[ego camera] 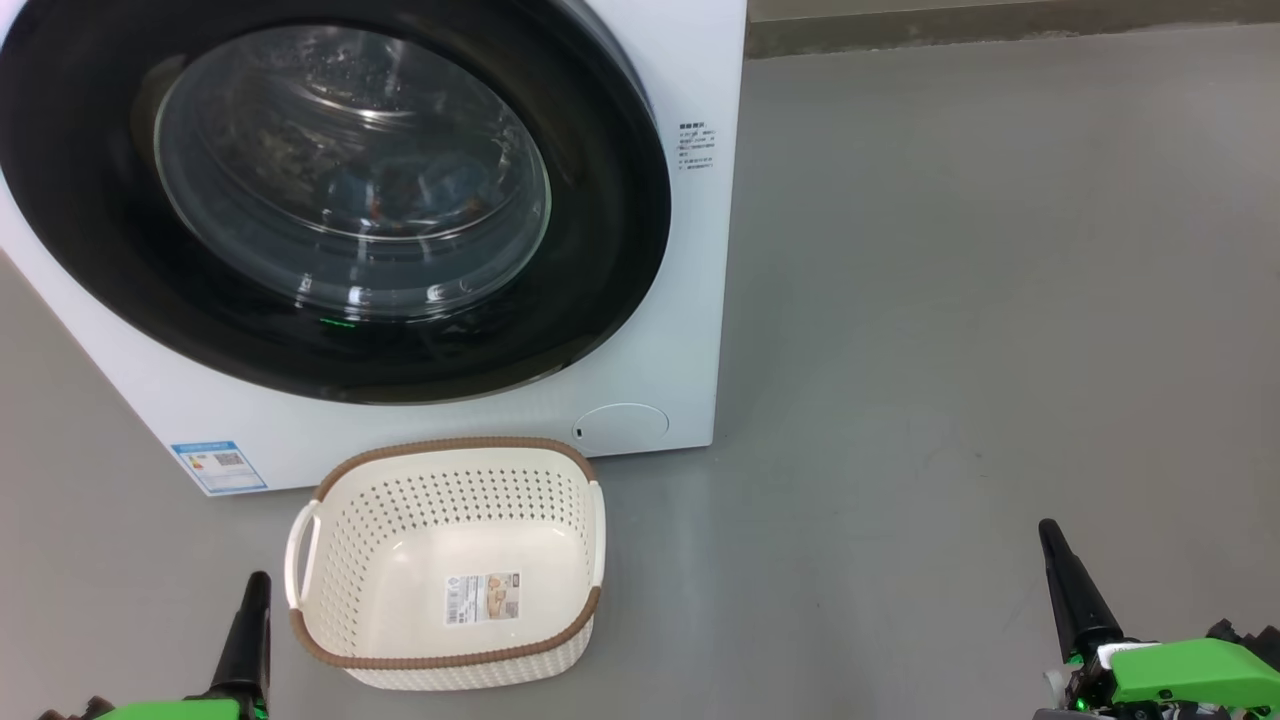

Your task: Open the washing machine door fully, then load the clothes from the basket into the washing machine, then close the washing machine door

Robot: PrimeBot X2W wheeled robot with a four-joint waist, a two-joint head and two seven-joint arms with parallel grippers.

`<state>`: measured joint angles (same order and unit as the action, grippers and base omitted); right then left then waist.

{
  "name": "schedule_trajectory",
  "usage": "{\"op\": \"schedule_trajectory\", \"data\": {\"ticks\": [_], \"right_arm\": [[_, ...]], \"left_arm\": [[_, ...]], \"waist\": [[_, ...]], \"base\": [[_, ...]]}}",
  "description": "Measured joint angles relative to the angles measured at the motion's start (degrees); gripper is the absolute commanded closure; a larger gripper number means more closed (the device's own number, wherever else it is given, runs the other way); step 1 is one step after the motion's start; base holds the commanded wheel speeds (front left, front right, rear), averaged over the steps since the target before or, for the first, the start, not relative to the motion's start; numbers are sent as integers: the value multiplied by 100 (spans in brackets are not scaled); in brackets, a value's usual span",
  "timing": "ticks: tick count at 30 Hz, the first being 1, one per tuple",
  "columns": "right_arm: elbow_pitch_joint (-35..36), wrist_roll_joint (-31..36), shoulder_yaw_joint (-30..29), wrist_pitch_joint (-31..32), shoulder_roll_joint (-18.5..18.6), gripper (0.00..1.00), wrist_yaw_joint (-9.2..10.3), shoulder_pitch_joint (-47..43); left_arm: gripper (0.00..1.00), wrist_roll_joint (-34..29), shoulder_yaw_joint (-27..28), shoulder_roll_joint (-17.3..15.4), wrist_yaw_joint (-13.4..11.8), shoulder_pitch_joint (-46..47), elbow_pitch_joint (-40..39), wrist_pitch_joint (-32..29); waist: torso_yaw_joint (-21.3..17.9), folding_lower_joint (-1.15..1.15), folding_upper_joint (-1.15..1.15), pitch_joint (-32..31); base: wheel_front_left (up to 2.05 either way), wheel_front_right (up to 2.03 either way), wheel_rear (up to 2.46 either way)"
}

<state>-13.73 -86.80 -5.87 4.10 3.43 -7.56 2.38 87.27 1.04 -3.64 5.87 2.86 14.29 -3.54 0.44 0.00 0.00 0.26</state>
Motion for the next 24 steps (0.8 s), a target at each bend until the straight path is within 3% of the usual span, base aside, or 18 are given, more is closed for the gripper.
{"op": "schedule_trajectory", "data": {"ticks": [10,24], "right_arm": [[-155,-630,-16,69,14,100,0,61],[-167,-641,-34,87,13,100,1,129]], "left_arm": [[100,583,171,24,101,45,69,-141],[100,586,209,51,101,98,77,-143]], "waist": [[-44,0,0,-8],[-44,0,0,-8]], "base": [[0,0,0],[0,0,0]]}}
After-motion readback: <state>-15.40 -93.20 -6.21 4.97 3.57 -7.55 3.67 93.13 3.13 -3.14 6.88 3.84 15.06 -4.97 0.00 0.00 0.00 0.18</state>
